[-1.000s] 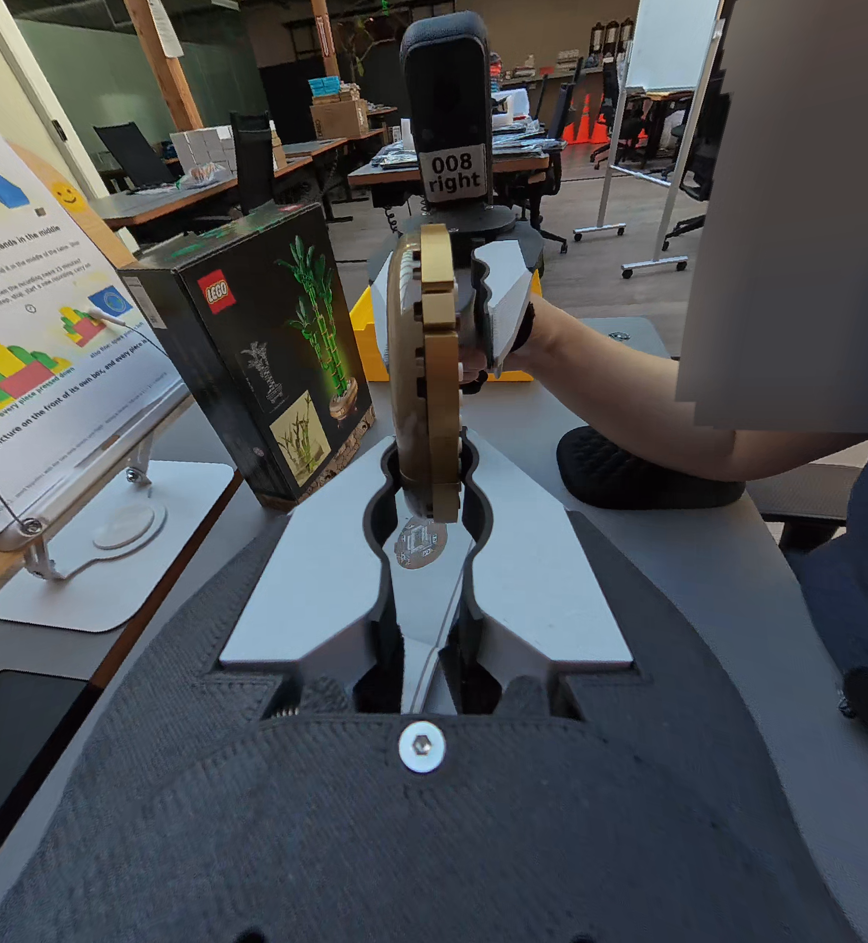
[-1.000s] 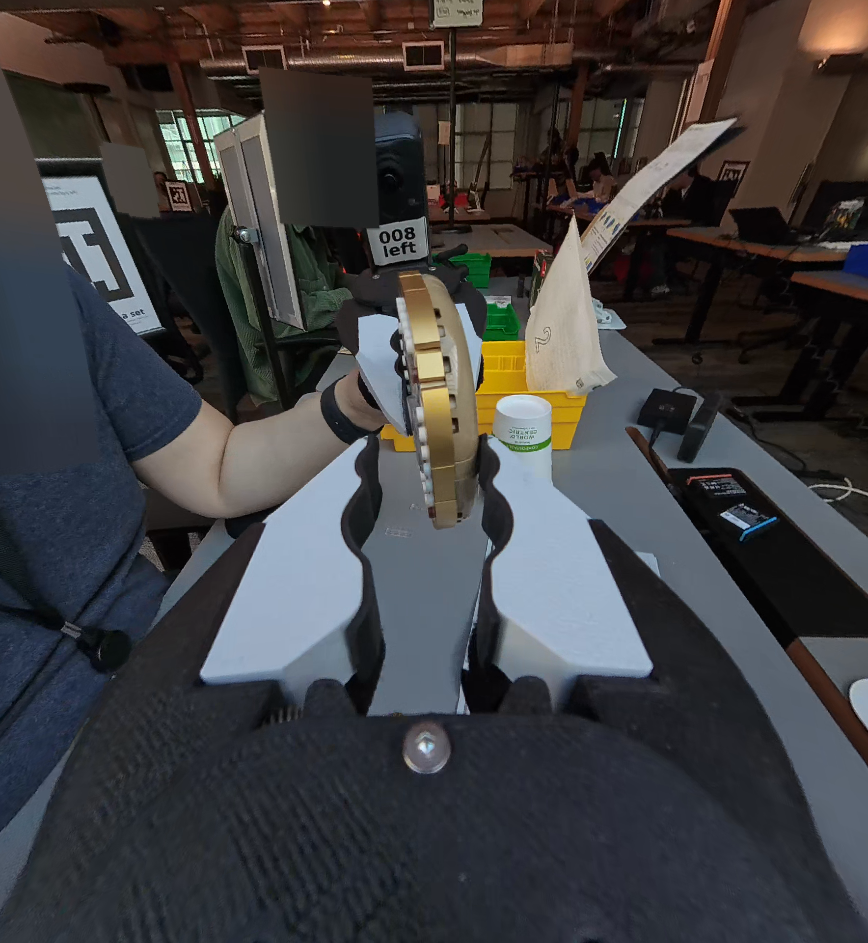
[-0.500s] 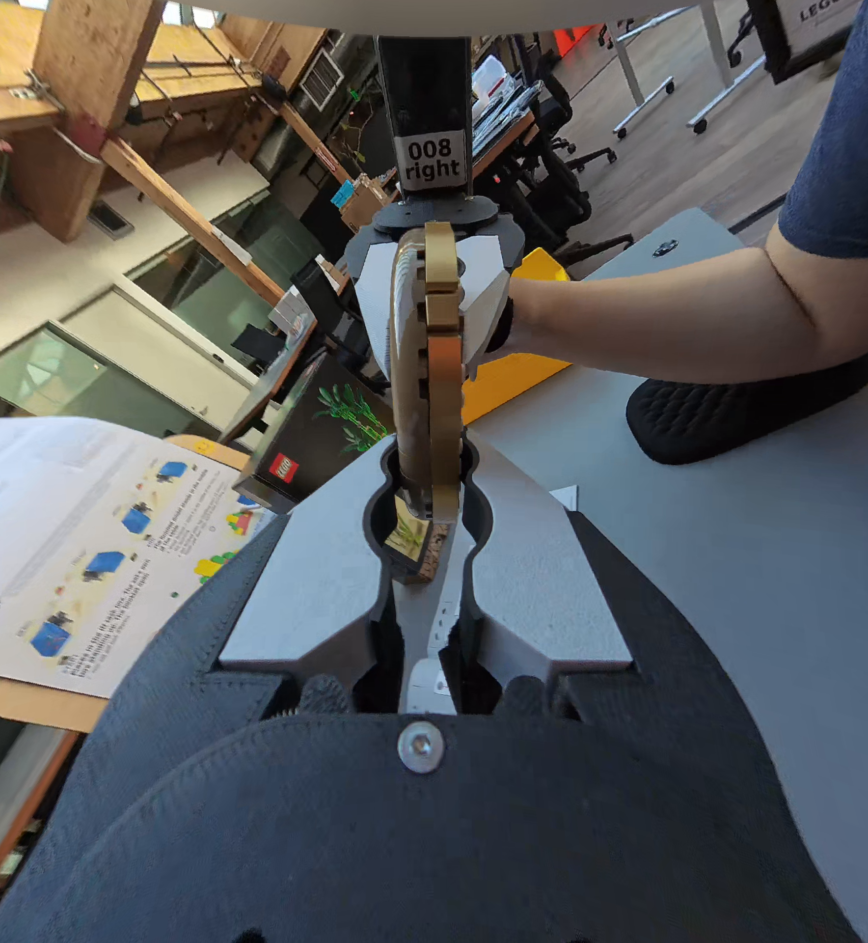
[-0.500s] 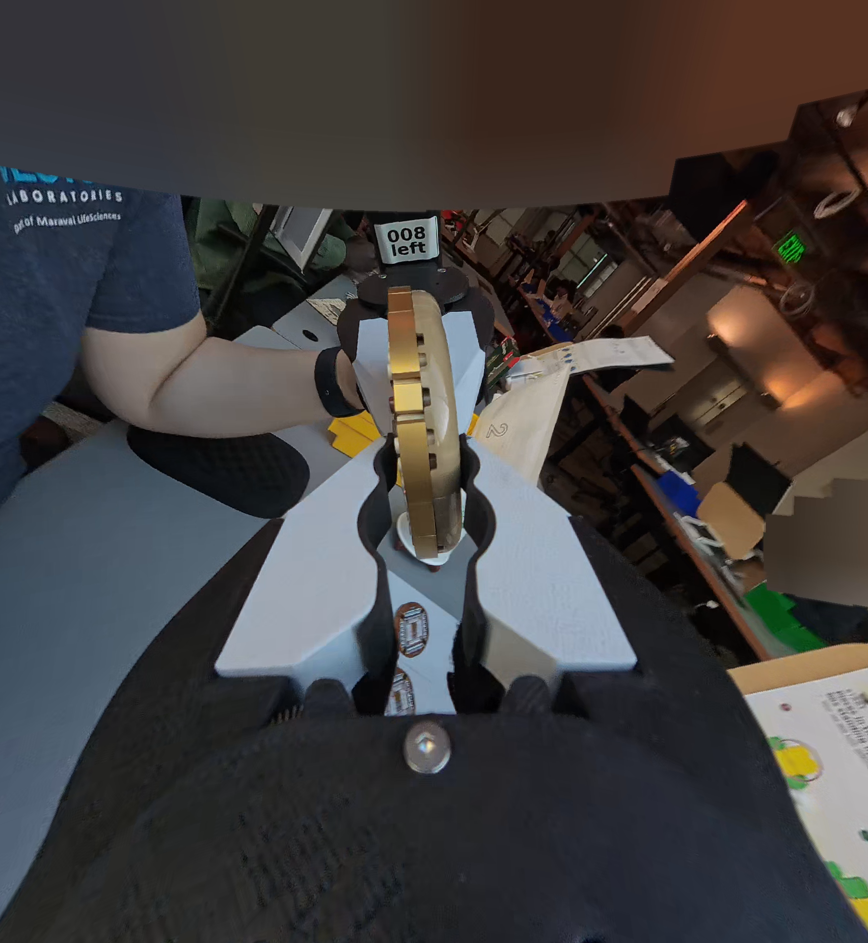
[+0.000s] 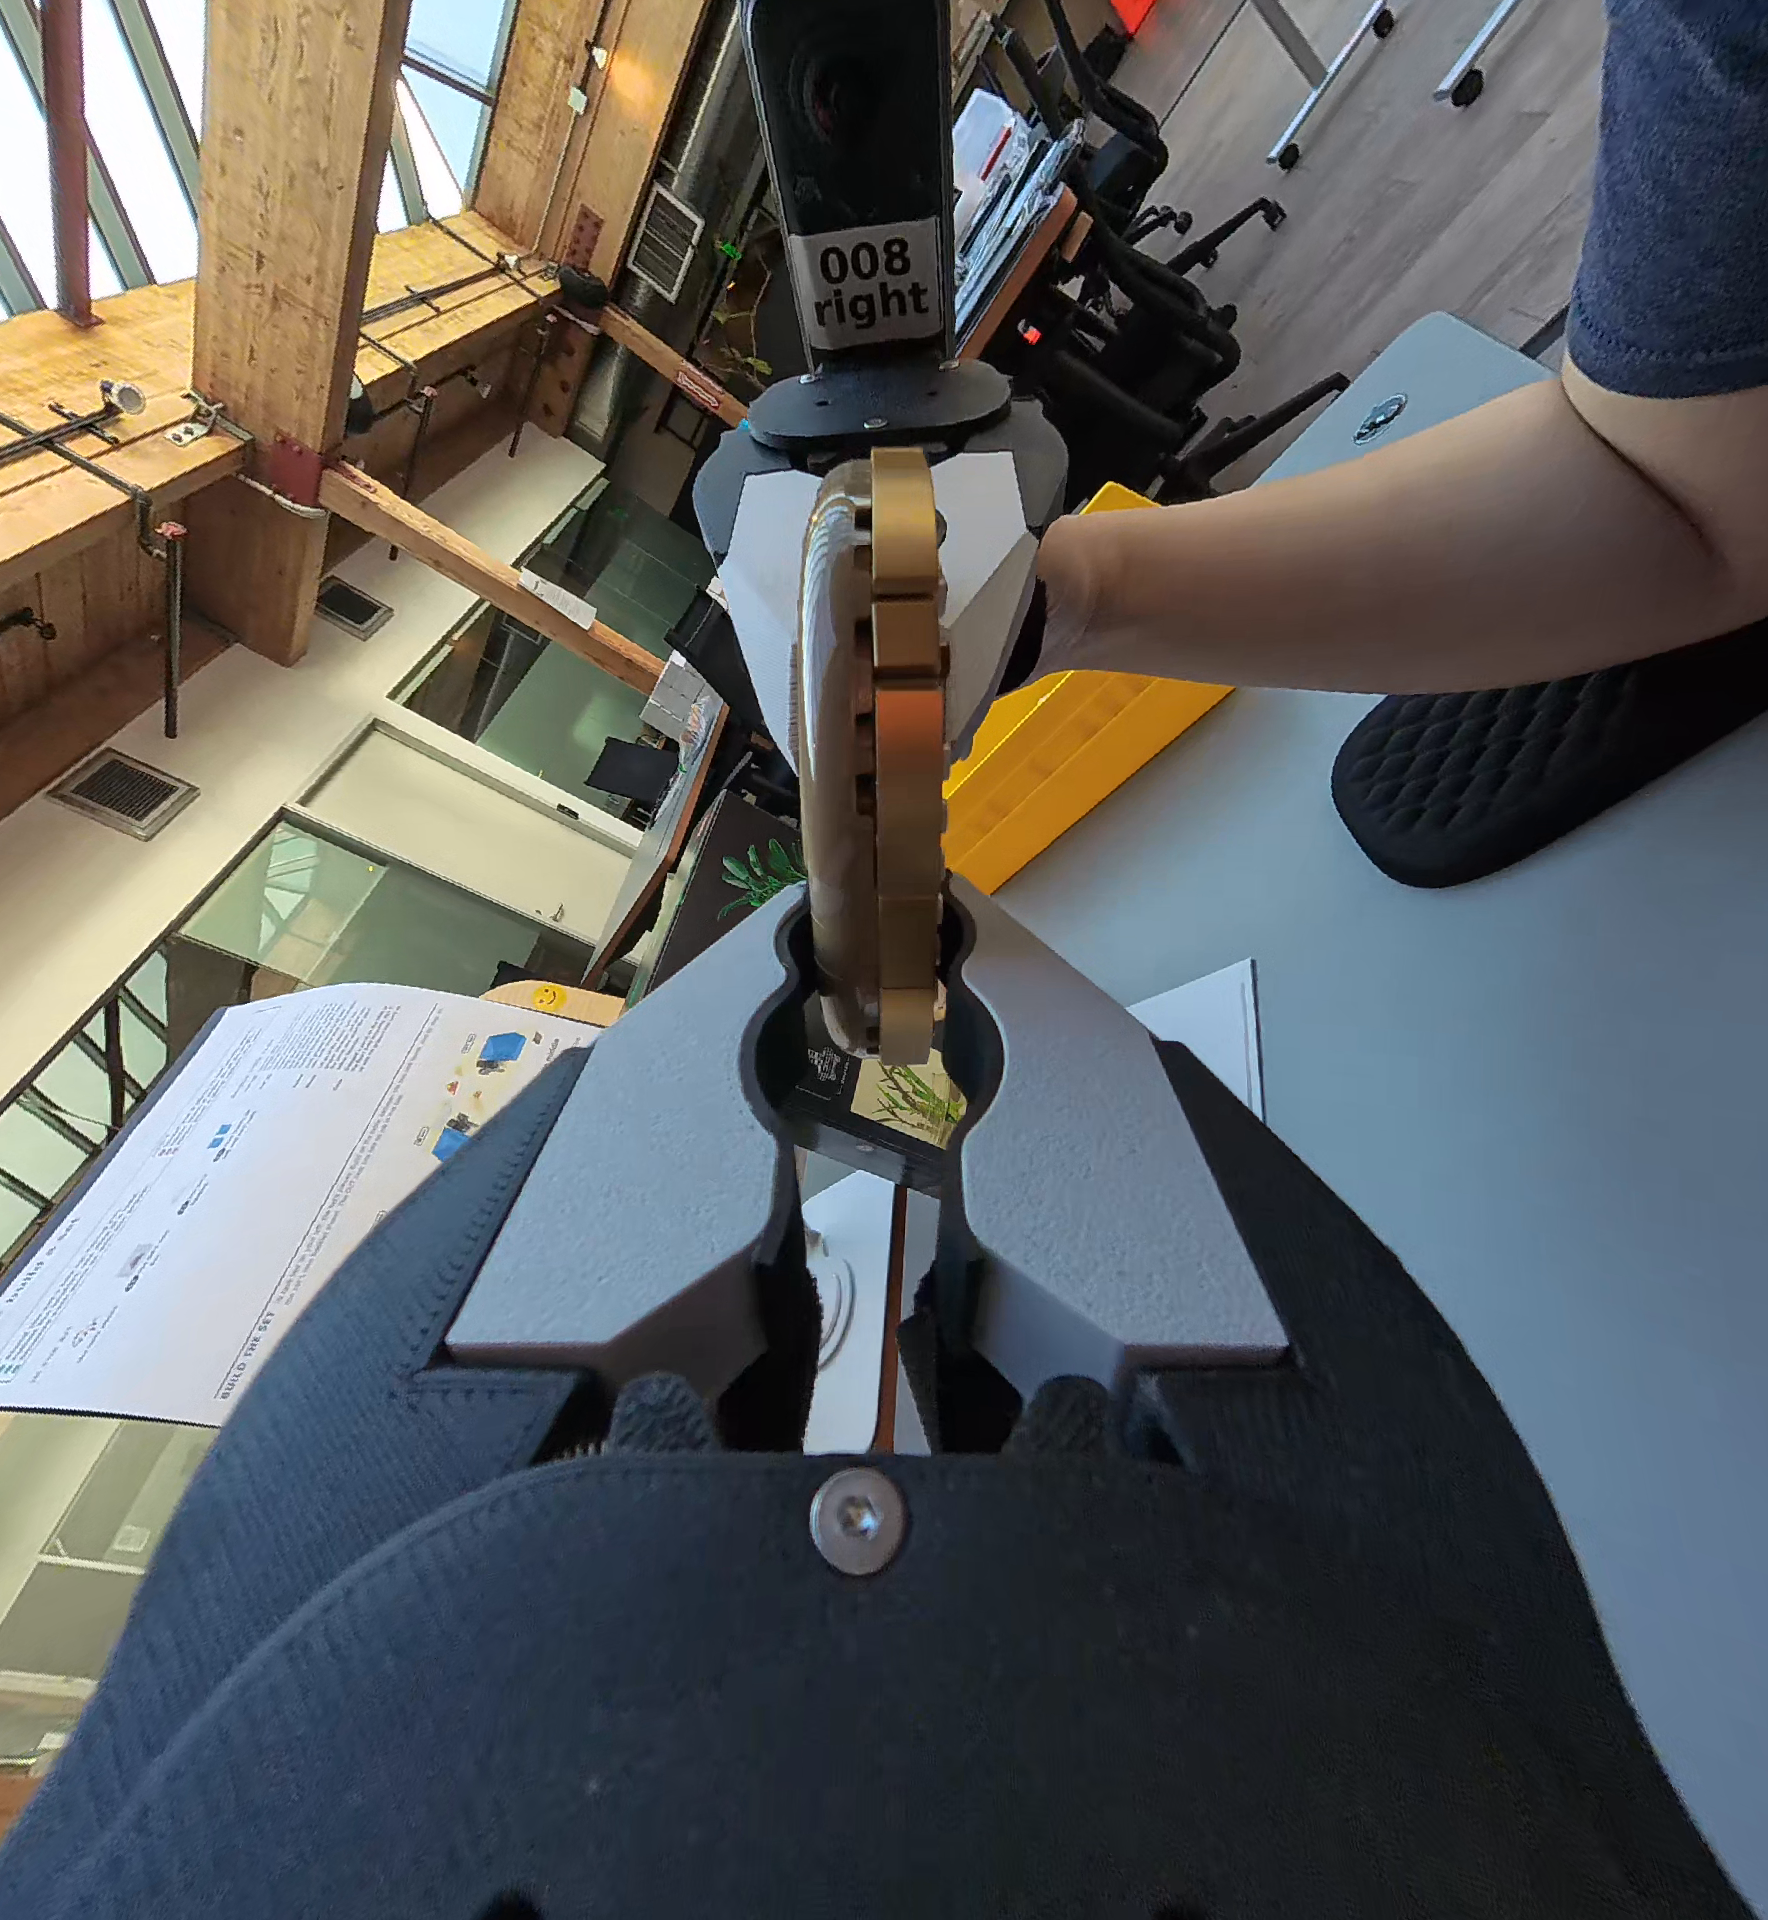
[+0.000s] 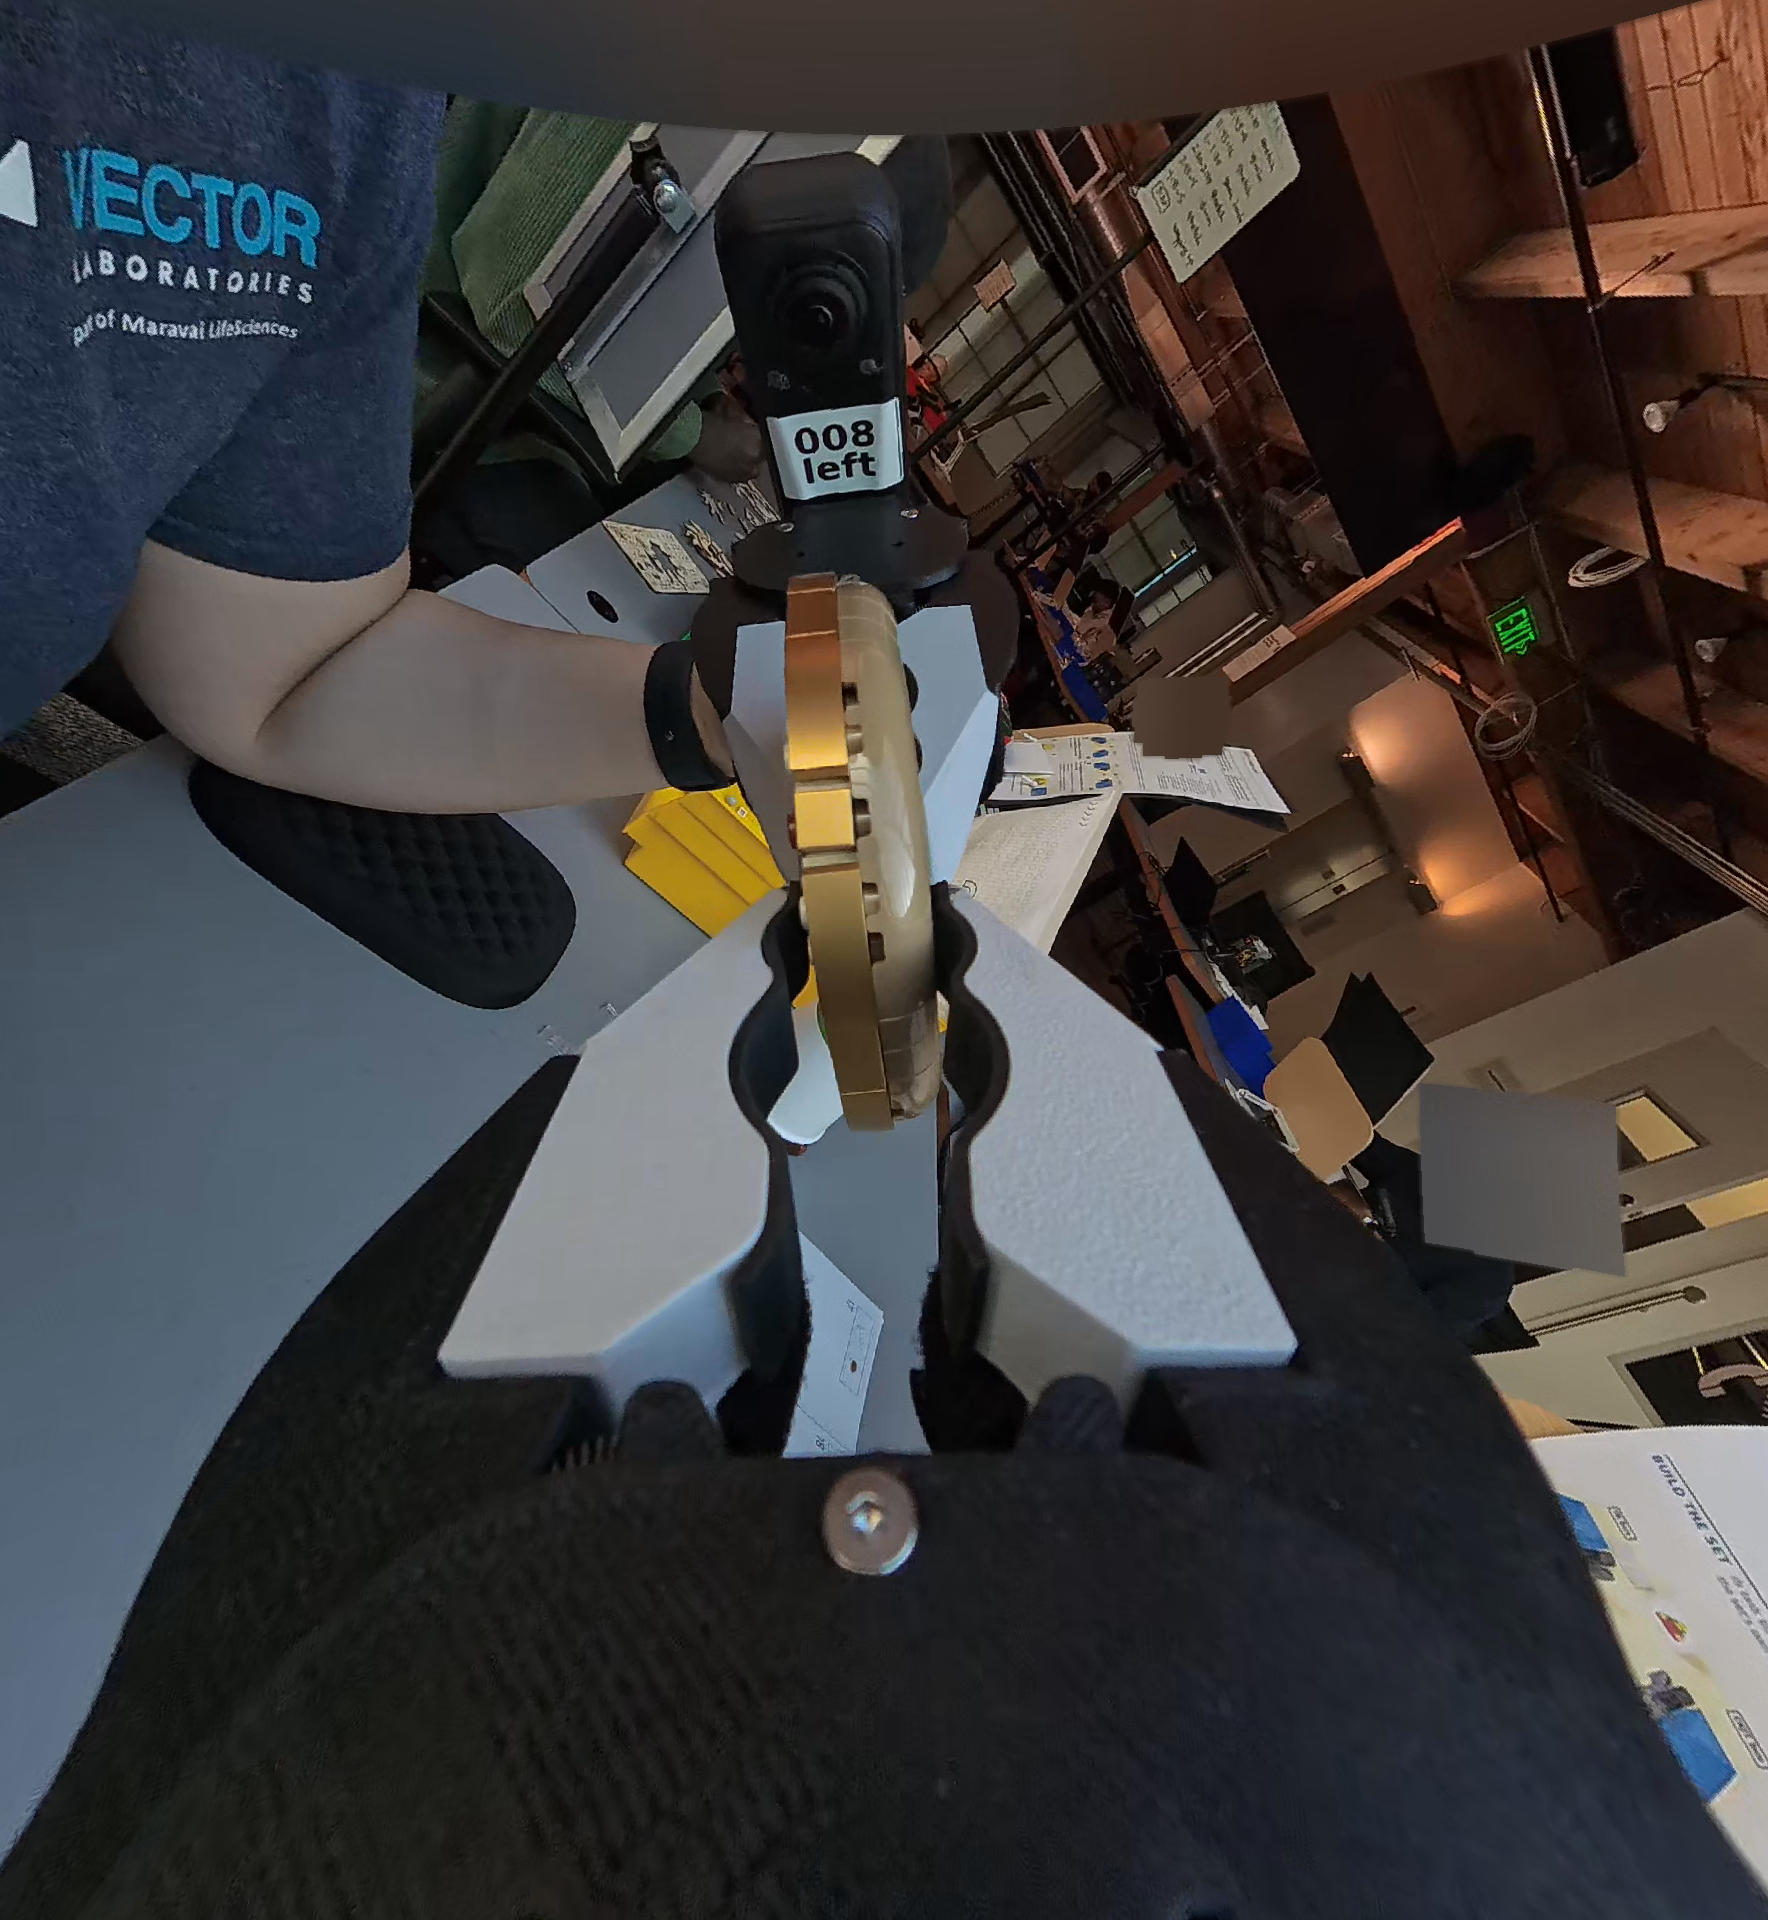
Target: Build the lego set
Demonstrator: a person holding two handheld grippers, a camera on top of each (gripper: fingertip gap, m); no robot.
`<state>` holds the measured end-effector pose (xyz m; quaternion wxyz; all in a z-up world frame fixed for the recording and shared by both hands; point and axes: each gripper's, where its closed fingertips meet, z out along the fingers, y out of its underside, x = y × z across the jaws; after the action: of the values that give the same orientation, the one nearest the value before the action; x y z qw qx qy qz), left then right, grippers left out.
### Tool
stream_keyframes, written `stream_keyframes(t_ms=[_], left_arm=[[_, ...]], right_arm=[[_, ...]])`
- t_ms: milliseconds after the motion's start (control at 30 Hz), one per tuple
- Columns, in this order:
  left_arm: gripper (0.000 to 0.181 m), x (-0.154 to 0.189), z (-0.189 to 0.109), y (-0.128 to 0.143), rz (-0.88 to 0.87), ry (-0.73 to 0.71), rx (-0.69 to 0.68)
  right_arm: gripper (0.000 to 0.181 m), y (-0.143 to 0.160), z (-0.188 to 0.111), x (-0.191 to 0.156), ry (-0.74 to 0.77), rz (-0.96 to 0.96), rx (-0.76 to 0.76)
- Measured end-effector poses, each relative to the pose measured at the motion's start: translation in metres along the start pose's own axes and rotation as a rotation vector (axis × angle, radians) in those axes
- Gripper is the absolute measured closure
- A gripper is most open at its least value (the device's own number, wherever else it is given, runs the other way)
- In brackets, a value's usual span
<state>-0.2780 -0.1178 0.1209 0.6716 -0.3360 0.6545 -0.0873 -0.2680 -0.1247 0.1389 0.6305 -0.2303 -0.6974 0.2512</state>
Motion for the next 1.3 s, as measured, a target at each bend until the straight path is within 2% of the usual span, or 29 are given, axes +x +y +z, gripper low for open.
stream_keyframes(t_ms=[733,1067,1300], left_arm=[[0.162,-0.001,0.002,0.022,-0.172,0.066,0.017],[0.162,-0.006,0.004,0.04,-0.384,0.115,0.107],[0.161,-0.013,0.004,0.043,-0.448,0.098,0.165]], right_arm=[[0.16,0.022,0.007,0.004,-0.015,0.12,-0.071],[0.16,0.04,0.012,0.013,-0.008,0.313,-0.122],[0.16,0.045,0.014,0.018,0.011,0.377,-0.134]])
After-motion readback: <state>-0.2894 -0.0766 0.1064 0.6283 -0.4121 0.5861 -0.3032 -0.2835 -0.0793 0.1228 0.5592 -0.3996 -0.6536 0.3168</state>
